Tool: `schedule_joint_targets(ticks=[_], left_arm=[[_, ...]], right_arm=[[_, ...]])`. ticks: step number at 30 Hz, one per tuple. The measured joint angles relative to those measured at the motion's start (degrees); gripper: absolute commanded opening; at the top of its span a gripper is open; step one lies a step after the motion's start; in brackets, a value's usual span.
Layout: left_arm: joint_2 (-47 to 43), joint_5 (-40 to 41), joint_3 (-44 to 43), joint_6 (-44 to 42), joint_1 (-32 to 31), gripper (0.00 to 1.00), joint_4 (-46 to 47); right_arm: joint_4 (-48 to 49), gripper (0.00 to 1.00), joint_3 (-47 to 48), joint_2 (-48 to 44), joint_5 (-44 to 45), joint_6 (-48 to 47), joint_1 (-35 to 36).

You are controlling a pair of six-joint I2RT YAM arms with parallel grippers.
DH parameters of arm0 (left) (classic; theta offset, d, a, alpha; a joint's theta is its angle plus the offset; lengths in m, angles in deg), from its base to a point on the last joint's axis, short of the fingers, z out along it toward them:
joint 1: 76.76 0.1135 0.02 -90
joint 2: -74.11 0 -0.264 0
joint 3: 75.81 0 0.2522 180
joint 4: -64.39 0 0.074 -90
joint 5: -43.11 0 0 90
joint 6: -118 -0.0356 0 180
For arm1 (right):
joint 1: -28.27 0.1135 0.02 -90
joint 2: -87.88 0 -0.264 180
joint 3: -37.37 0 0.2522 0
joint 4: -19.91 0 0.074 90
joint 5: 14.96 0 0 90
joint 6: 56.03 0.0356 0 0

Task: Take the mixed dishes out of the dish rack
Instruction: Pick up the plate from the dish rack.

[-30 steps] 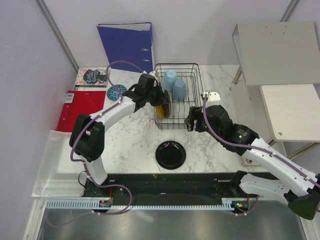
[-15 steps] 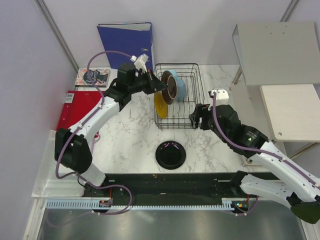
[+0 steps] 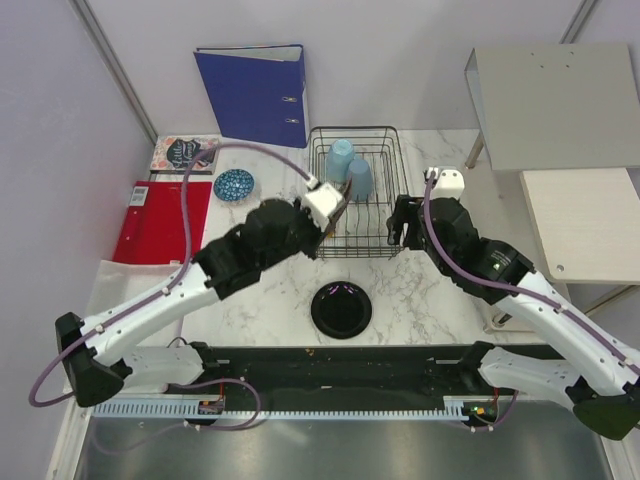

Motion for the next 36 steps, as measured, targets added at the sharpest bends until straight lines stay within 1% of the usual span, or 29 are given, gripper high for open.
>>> schedule_joint_targets(ticks=[5,9,12,14,15,19,22,24,29,33,36], left_arm=[[-7.32,21.09,18.29,-15.91,-12.39,0.02,4.85],[-10.01,34.84,28.98,-28.39,-20.87,0.02,10.4],[-11.78,42.62,34.62,-39.34,-25.57,0.02,20.98],[-12.0,46.4,37.42,-46.95,-27.93,0.02,30.49],[-11.96,48.37,38.97,-52.09,-29.53,0.02,36.44],[-9.81,52.33,42.93,-65.75,-34.93,0.02,53.99],[-6.51,52.74,43.54,-71.78,-37.31,0.02,61.86],[-4.63,52.7,43.54,-74.14,-37.86,0.02,65.18],[-2.1,52.68,43.54,-75.76,-37.97,0.02,67.84],[-1.86,52.65,43.47,-75.41,-38.05,0.02,65.85],[-1.6,52.61,43.32,-74.97,-38.29,0.02,64.19]], right_arm=[[-0.68,0.77,2.03,3.39,-0.2,0.55,-1.55],[-1.51,0.77,2.16,4.07,-3.06,0.94,-3.3],[-1.44,0.77,2.14,4.52,-7.85,1.16,-4.31],[-0.72,0.77,1.81,4.63,-11.8,1.2,-4.44],[0.13,0.77,1.25,4.55,-14.67,1.33,-4.44],[2.27,0.76,-0.7,4.35,-23.06,1.62,-4.42],[3.87,0.76,-1.53,4.33,-27.85,2.05,-4.42],[4.66,0.76,-1.64,4.22,-29.29,2.32,-4.39],[6.6,0.76,-1.64,1.55,-29.03,2.73,-4.39],[7.32,0.76,-1.64,-1.33,-27.17,3.08,-4.42],[7.8,0.76,-1.6,-1.6,-27.39,3.08,-4.44]])
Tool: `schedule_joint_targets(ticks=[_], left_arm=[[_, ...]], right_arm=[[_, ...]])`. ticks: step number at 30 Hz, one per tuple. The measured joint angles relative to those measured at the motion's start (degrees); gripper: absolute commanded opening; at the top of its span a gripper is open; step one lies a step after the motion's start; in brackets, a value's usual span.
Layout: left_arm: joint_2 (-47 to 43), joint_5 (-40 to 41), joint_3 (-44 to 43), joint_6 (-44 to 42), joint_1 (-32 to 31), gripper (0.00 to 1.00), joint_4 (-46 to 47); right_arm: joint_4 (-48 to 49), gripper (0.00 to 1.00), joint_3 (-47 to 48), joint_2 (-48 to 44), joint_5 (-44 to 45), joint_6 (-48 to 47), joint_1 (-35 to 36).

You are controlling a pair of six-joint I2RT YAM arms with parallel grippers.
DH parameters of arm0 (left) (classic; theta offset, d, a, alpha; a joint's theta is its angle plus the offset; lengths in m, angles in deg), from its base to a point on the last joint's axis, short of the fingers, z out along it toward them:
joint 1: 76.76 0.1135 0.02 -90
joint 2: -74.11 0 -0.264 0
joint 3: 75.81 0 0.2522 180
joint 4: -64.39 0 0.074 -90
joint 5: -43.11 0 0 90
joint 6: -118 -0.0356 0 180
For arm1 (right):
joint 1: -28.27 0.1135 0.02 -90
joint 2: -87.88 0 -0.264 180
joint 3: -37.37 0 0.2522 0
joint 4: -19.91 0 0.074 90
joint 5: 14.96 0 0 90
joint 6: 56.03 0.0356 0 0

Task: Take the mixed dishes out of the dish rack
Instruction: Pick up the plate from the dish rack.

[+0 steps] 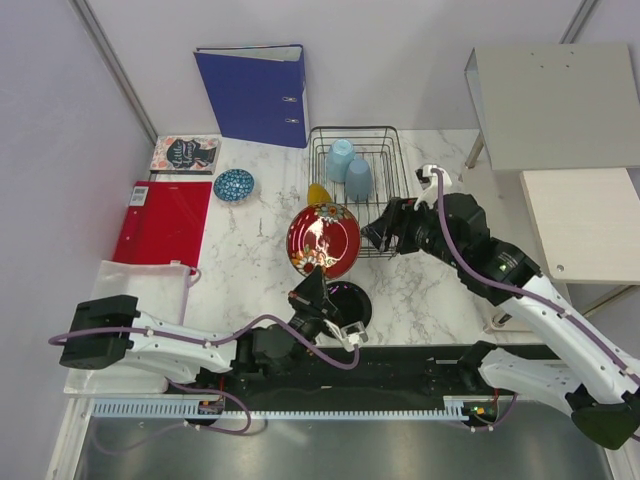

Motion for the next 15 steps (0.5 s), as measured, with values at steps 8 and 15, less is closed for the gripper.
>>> schedule_joint_targets(ticks=[8,15], left_arm=[[1.68,-0.5,-1.25,0.04,-0.98,0.02,-2.1],[2.69,-0.66,-2.16,1.05,-1.11,0.02,-3.23]], right_arm=[[0.42,0.6,0.17,5.64,-5.57,-0.04,0.0],[2.58,0.12,-0.04,7.06,-9.33,0.61,0.2]])
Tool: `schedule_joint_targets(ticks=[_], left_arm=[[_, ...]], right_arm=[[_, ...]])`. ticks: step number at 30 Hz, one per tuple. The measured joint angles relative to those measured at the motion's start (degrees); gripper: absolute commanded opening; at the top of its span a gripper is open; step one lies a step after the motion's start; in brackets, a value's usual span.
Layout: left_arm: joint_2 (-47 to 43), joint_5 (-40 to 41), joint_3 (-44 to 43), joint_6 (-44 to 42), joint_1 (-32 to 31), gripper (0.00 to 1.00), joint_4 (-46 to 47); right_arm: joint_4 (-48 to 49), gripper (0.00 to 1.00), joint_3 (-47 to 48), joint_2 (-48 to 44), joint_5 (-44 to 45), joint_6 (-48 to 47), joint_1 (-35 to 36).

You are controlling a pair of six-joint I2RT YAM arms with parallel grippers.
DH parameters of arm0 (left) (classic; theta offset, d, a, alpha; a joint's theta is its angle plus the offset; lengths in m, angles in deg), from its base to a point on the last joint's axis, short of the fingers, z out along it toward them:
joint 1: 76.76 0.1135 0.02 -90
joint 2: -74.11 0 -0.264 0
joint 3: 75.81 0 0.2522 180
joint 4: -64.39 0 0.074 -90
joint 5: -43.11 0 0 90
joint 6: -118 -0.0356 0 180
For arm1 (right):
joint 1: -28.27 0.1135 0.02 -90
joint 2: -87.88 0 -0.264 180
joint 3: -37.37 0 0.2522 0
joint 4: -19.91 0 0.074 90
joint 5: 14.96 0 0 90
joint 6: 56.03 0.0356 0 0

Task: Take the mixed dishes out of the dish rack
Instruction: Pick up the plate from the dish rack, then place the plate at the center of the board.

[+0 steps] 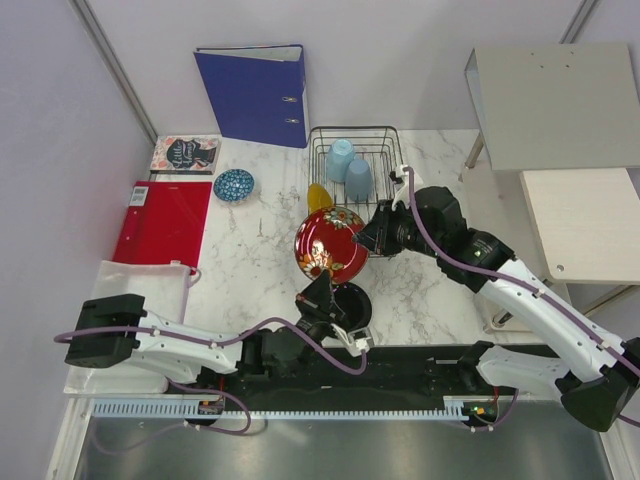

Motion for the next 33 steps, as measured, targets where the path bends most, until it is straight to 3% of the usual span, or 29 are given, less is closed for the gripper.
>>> schedule_joint_targets(ticks=[1,3,5,6,8,9,10,14,18,25,33], left_arm=[[0.0,0.02,0.0,0.17,-0.02,0.02,-0.07],[-0.02,0.09,-0.17,0.59,-0.02,0.02,-0.26],[-0.02,0.24,-0.66,0.72,-0.09,0.2,-1.05],[-0.04,0.24,-0.98,1.16,-0.09,0.43,-1.73],[-0.46,0.26,-2.05,2.99,-0.07,0.66,-3.63],[-0.85,0.33,-2.73,4.52,0.13,0.86,-4.24],[-1.86,0.42,-3.96,6.93,0.52,0.99,-6.08],[-7.89,0.48,-10.27,20.24,2.97,0.99,-18.45],[-13.84,-3.02,-17.84,41.46,9.51,0.99,-35.85],[-24.7,-13.75,-27.96,78.9,36.79,0.99,-58.75],[-17.81,-33.64,-30.14,98.49,54.47,0.99,-68.67]], right_arm=[[0.17,0.01,0.0,0.0,-0.24,0.09,-0.04],[0.37,0.0,-0.07,-0.11,-0.39,1.2,-0.15],[0.5,0.0,-0.48,-0.46,-0.13,2.58,-0.31],[0.5,0.0,-0.76,-0.85,0.07,2.97,-0.33],[0.55,0.0,-1.44,-2.05,0.68,3.04,-0.35],[0.17,0.0,-1.62,-2.73,1.62,2.69,-0.22],[-0.31,0.0,-1.92,-3.54,2.27,2.12,-0.13],[-0.31,0.0,-2.36,-7.17,5.14,3.06,-0.22],[4.13,0.0,-3.19,-11.39,8.15,4.98,-0.2],[0.68,0.0,-15.02,-14.93,7.87,4.24,-0.46],[-2.27,0.0,-24.17,-17.09,3.13,4.98,-0.46]])
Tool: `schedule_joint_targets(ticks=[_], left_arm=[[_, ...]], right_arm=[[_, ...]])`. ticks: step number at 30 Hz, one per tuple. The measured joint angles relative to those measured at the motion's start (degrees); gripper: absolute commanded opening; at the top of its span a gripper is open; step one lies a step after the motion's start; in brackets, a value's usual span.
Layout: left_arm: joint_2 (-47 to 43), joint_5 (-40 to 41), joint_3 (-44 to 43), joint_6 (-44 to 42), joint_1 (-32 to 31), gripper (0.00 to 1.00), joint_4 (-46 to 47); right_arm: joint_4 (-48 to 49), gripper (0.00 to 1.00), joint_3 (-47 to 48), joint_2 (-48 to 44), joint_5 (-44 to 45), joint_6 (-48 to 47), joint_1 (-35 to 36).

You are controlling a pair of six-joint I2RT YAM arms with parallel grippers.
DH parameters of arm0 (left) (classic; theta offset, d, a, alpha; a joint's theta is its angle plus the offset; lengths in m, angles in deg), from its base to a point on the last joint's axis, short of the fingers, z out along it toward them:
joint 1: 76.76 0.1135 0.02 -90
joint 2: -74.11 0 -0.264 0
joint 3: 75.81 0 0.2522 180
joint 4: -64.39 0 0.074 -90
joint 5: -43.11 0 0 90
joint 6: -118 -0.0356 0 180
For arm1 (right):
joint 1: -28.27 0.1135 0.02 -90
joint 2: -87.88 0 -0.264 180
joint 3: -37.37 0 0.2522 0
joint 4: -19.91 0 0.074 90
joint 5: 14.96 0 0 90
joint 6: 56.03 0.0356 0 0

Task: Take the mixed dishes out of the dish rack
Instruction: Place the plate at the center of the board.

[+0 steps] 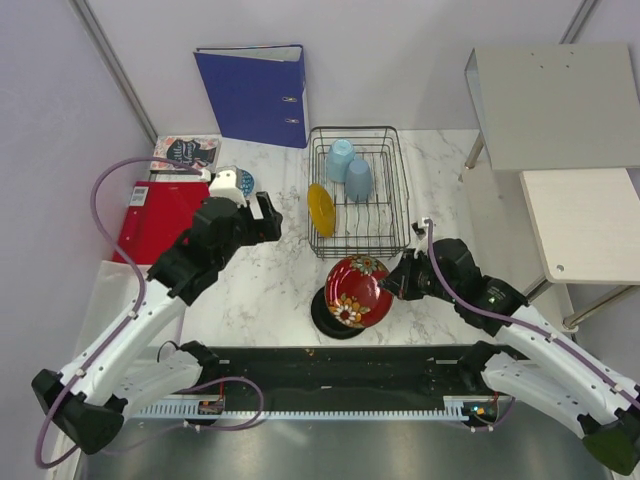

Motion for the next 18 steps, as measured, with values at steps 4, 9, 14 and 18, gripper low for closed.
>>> schedule_joint_targets(ticks=[4,9,14,18], left_arm=[[3.93,-11.04,1.68,6.95,8.09,0.99,-2.84],[4.07,-19.19,4.07,12.79,16.65,0.99,-2.8],[4.04,-22.8,5.9,15.67,18.86,0.99,-2.82],[4.22,-24.24,5.97,16.48,19.3,0.99,-2.62]], right_arm=[[3.15,0.0,-0.2,-0.63,-4.44,0.22,0.0],[6.36,0.0,-2.21,-0.37,-7.61,0.46,0.09],[8.9,0.0,-6.32,2.43,-9.05,0.9,0.09],[10.91,0.0,-9.2,5.95,-9.33,0.92,0.09]])
